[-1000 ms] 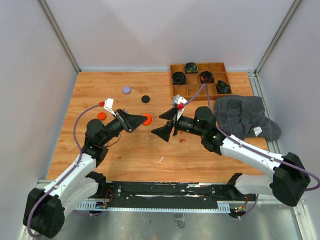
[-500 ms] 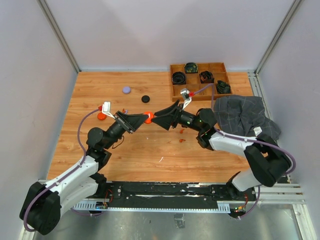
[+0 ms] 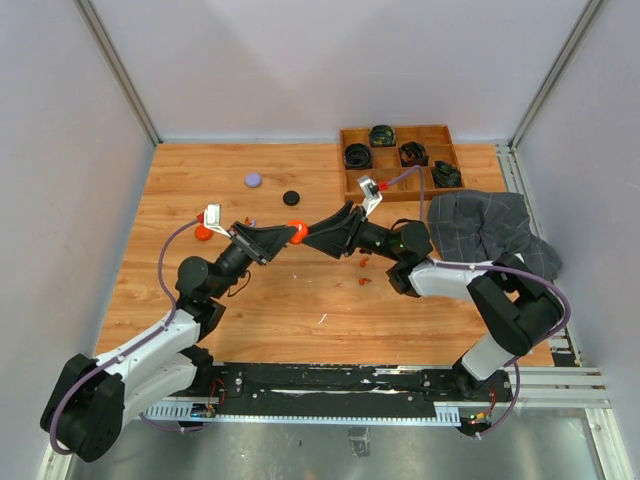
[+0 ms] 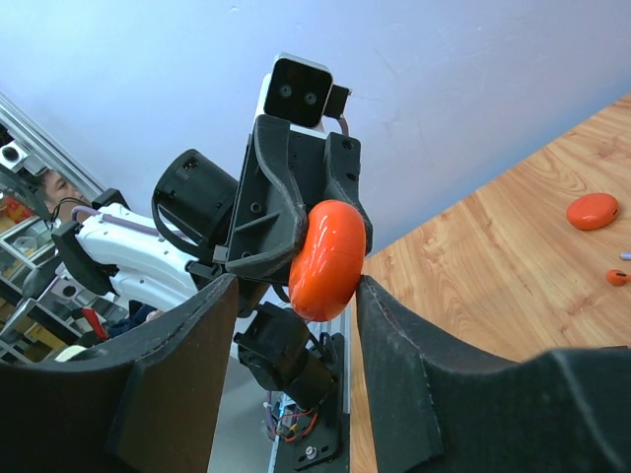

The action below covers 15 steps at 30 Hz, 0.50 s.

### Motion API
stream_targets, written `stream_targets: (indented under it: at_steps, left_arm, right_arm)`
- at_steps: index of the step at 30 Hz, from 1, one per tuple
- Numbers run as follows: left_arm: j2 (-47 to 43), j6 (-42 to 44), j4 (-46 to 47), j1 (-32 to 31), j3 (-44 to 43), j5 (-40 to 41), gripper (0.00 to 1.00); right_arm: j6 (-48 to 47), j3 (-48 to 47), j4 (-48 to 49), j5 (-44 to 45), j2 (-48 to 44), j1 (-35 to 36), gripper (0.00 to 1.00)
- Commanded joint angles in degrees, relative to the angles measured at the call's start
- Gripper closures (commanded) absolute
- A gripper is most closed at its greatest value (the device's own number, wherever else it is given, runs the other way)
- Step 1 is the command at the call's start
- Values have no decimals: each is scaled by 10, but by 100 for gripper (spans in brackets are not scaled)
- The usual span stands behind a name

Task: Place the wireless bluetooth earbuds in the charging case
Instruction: Pick up the charging case at the center of the board.

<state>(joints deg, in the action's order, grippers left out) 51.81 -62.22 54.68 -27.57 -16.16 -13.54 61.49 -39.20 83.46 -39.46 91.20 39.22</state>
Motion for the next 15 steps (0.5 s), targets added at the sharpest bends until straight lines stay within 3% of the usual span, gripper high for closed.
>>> stream_targets:
  at_steps: [1,15]
  left_arm:
    - [11,-5,41,-8,2,12,100]
    - [10,-4,59,-24,4,12,100]
  right_arm:
    - [12,-21,50,-19,-4,-6,49]
    - [15,-26,51,-18,0,-5,68]
